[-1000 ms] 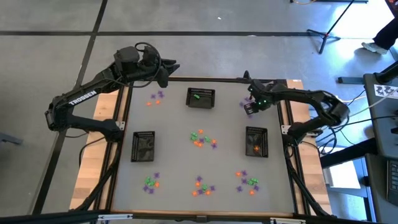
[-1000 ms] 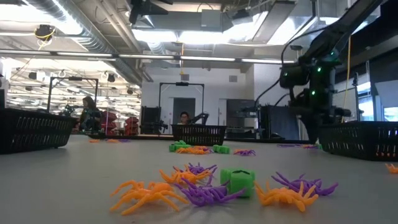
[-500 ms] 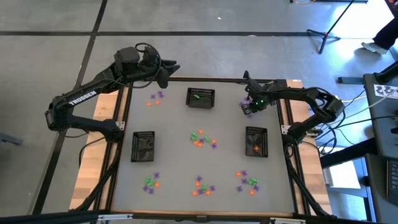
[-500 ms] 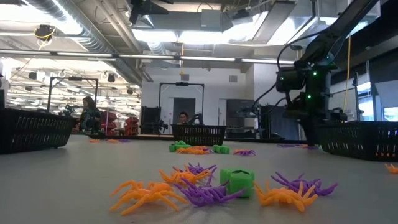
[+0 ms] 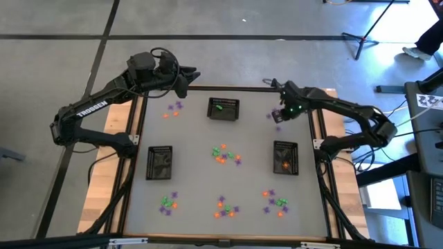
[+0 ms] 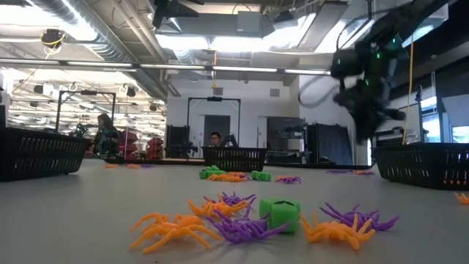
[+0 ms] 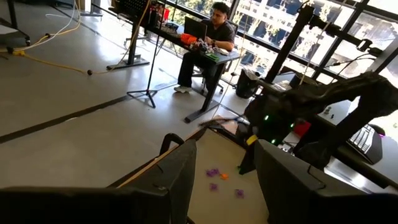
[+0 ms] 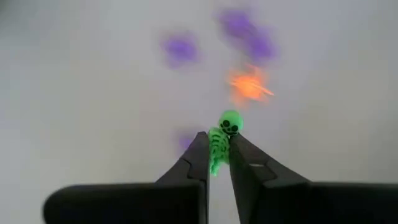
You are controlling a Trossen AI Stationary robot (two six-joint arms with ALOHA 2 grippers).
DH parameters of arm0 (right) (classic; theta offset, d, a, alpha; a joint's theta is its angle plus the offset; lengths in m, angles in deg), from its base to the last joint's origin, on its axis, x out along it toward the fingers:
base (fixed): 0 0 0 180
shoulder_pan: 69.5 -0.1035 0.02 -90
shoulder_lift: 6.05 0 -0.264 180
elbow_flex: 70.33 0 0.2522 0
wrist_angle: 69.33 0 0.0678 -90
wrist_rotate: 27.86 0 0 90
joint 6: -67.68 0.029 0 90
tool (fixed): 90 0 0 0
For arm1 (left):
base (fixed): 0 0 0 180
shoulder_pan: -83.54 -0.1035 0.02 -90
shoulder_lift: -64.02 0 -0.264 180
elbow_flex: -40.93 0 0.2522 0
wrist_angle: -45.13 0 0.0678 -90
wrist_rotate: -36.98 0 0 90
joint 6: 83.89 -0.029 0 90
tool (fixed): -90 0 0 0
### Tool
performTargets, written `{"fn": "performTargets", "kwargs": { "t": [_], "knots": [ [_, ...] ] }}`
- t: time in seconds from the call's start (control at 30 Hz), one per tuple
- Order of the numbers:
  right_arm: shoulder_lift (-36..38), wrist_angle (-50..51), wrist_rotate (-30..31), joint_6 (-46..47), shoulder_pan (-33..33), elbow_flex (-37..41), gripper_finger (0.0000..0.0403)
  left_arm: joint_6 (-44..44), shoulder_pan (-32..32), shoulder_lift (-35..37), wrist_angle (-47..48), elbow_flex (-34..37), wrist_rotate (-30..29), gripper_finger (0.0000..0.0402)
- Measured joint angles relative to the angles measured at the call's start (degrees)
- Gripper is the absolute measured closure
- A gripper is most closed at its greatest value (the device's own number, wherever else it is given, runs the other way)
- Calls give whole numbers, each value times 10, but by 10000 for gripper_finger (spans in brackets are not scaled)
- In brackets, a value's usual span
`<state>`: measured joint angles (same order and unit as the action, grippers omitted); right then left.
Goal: Sort Halloween decoration
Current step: Put the green skeleton toy into the top bin
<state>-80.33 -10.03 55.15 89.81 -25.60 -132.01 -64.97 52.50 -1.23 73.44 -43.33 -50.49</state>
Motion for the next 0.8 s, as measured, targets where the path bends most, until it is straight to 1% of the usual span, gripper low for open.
{"fn": "performTargets", "kwargs": {
  "t": [0.13,0.2,0.33,0.43,0.5,0.63,0.73,0.8],
  "knots": [
    [16,-74,-108,33,-1,-48,376,0,0,0,0,0,-1,244],
    [13,-120,-134,58,-10,-74,371,0,0,0,0,0,-1,244],
    [-10,-218,-129,75,-44,-137,366,0,0,0,0,0,-1,244],
    [-50,-260,-115,72,-77,-191,365,0,0,0,0,0,-1,244],
    [-85,-256,-104,59,-93,-230,364,0,0,0,0,0,-1,244],
    [-161,-239,-108,37,-117,-292,364,0,0,0,0,0,-1,244],
    [-208,-216,-112,16,-126,-321,364,0,0,0,0,0,1,244],
    [-227,-209,-112,14,-126,-331,364,0,0,0,0,0,9,244]
  ]
}}
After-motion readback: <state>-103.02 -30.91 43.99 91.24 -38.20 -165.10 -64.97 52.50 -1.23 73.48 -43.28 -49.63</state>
